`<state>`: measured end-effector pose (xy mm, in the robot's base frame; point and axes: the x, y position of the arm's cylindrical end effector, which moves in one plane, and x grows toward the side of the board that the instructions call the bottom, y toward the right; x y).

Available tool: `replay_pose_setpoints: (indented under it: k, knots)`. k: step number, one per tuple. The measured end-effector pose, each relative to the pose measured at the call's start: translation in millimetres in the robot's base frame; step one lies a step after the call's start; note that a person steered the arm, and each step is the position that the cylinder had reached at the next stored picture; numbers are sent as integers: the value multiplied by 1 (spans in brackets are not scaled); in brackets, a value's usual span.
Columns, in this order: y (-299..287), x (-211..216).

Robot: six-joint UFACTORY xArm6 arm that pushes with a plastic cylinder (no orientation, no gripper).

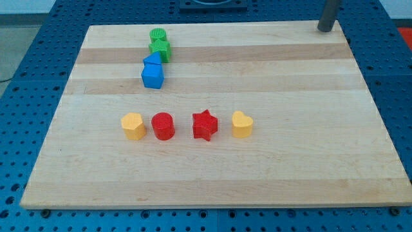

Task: Push the blue cube to the top left side of the board

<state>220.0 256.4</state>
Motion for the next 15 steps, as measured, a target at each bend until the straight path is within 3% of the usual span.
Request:
replay_pose_setpoints:
  k: [1,2,4,5,7,10,13,15]
  knots:
    - [0,1]
    - [-4,28]
    - [-118,140]
    - [-169,165]
    - [-169,165]
    - [-236,165]
    - [-343,165]
    - [-380,138]
